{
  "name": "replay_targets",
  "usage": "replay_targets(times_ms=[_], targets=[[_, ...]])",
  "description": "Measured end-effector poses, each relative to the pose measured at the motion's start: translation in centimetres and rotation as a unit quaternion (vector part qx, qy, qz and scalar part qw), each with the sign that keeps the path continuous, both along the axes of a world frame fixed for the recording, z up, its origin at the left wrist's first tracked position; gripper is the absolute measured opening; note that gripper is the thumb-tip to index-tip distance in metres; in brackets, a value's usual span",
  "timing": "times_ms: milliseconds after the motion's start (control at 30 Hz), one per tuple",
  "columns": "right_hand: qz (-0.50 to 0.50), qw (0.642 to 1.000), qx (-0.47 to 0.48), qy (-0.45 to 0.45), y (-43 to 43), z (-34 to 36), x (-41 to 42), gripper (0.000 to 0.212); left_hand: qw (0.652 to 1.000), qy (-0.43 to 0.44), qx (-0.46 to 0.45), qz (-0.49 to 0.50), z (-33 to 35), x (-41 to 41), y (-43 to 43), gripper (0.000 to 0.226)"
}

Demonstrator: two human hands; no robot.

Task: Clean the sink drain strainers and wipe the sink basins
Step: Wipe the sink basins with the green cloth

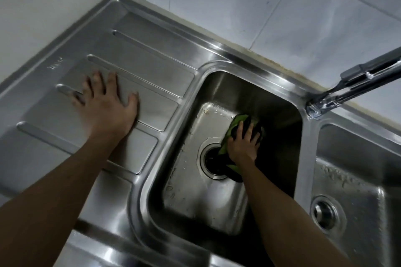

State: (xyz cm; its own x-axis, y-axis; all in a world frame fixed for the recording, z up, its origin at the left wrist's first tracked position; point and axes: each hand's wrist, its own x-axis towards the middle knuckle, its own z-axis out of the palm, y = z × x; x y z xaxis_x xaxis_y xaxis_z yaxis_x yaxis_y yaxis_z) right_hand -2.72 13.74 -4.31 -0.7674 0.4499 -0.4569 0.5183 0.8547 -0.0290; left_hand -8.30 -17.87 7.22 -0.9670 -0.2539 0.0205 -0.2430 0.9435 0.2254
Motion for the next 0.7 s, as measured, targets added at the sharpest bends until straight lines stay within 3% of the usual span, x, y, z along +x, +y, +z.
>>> replay_targets(times_ms=[300, 467, 700], targets=[[0.187, 0.982, -0.014, -0.002, -5.2, -0.1, -3.9, 0.069, 1.0, 0.015, 0.001, 0.002, -0.1, -0.2, 0.1, 0.066], [0.255, 0.966, -0.032, -0.001, -9.0, 0.1, -0.5, 0.066, 1.0, 0.015, -0.005, -0.003, 0.2, 0.0, 0.3, 0.066], [0.439, 0.895, -0.055, -0.054, -9.6, 0.9, 9.1, 0.061, 1.0, -0.002, -0.005, 0.003, 0.8, 0.4, 0.5, 0.065]])
